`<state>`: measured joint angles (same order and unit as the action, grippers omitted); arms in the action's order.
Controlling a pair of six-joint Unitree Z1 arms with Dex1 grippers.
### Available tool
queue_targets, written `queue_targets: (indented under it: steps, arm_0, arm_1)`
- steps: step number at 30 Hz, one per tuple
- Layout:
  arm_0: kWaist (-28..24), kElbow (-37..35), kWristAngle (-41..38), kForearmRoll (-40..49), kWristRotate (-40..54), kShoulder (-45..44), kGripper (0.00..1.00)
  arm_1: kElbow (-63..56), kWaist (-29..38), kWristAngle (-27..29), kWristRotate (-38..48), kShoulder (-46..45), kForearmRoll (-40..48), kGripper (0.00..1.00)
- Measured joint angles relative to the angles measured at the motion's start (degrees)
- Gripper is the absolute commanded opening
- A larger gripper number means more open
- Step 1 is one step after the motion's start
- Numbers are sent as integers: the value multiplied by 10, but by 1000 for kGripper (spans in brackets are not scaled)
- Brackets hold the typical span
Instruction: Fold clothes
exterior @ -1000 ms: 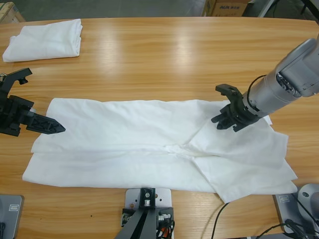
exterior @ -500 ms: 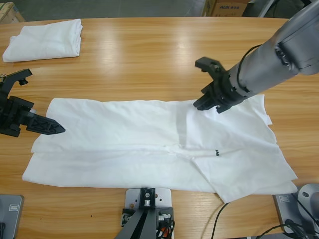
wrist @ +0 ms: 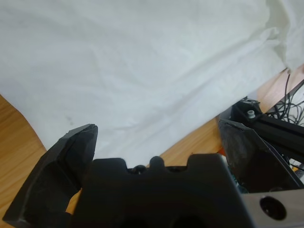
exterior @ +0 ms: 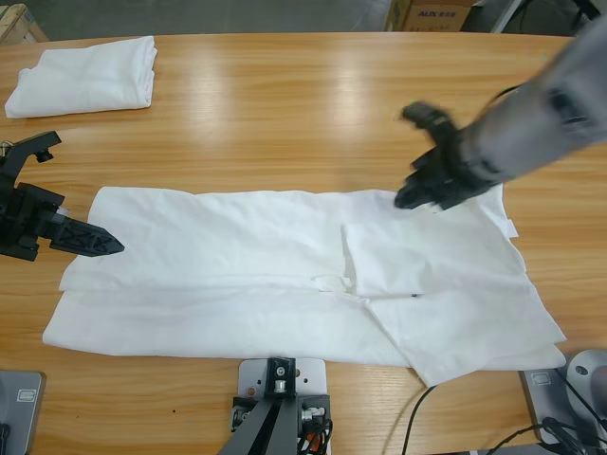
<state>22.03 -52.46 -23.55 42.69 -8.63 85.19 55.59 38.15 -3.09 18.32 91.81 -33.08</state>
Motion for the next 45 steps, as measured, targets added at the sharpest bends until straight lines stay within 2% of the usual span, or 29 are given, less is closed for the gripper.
queue_targets:
  steps: [1, 2, 7, 13, 18, 26, 30, 33, 38, 45]
  arm_0:
    - [0, 0, 0, 0, 0, 0, 1000]
    - [4, 0, 0, 0, 1, 0, 1000]
    - [76, -1, 0, -6, 36, 0, 1000]
    - [149, 2, -1, -43, 38, 25, 997]
    - [160, 9, 31, -104, 31, 88, 982]
    - [186, -17, 139, -121, 40, 202, 1000]
    - [235, -44, 183, -121, 153, 224, 1000]
    - [245, -54, 195, -121, 212, 236, 1000]
    - [250, -56, 202, -121, 230, 238, 1000]
    - [254, -56, 217, -121, 229, 237, 1000]
  arm_1:
    - [0, 1, 4, 18, -20, -8, 63]
    - [0, 4, 11, 37, -32, -19, 0]
    - [-21, 20, 39, 90, -40, -40, 0]
    - [-62, -6, 28, 119, 0, 21, 0]
    - [-78, -27, 24, 119, 45, 59, 0]
    - [-82, -59, 19, 117, 46, 52, 0]
    - [-82, -61, 19, 117, 46, 49, 0]
    - [-82, -62, 19, 115, 46, 49, 0]
    - [-82, -66, 21, 115, 46, 41, 0]
    - [-83, -72, 62, 147, 36, -5, 0]
